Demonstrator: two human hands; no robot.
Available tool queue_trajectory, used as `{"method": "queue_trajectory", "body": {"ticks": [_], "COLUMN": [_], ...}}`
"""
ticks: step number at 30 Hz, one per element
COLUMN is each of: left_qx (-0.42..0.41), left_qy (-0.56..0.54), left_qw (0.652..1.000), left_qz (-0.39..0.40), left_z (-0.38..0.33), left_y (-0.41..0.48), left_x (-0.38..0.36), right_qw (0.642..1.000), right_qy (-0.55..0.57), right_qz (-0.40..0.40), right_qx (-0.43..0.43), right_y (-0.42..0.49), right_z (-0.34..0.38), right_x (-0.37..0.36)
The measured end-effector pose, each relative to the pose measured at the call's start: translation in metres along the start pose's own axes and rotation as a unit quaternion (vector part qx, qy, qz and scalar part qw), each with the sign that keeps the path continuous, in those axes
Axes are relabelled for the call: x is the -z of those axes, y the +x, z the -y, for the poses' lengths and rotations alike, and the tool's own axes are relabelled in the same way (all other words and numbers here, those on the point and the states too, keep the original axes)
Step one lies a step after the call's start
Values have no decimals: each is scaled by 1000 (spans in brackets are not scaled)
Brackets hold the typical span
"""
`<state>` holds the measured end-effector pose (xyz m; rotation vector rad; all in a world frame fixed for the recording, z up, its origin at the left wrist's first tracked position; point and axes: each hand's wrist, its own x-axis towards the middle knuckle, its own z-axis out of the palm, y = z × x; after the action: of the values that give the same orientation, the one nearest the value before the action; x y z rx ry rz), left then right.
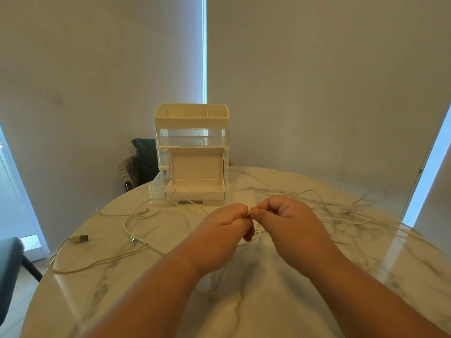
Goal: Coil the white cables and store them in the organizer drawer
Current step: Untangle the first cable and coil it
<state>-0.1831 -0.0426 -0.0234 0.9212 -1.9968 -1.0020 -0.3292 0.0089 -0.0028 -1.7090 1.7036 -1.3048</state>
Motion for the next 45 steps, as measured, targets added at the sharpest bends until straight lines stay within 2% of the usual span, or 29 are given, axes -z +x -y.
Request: {"method": "queue_trajectory", "body": {"ticks": [4, 13, 17, 21, 25, 31, 34, 39, 45], "left_qx": [-17, -10, 13, 44, 62, 53, 68, 110, 99], "left_qy": [59, 75, 7, -42, -102, -240, -280, -298, -266], "left_qw": [998, 996, 998, 995, 990, 960, 948, 940, 945], "left_qz": [15, 47, 66, 78, 77, 137, 138, 127, 161], "left_z": [-2, -1, -7, -9, -7, -8, -6, 2, -3], "left_y": [-2, -4, -6, -5, -5, -8, -9, -6, -9], "left_x": [1, 2, 4, 2, 0, 7, 6, 0, 2], "right_qw": [998, 977, 978, 971, 976, 978, 976, 976, 978], "right_qy": [-25, -124, -102, -128, -96, -19, -7, -51, -43], "right_qz": [-14, -16, -11, 0, 16, -28, -45, -36, -34], "right_qx": [53, 174, 181, 200, 193, 207, 215, 207, 202], "right_y": [4, 5, 8, 19, 24, 25, 25, 28, 28], "right_z": [-4, -5, -6, -18, -27, -22, -23, -29, -31], "right_x": [3, 11, 15, 19, 22, 27, 28, 24, 24]}}
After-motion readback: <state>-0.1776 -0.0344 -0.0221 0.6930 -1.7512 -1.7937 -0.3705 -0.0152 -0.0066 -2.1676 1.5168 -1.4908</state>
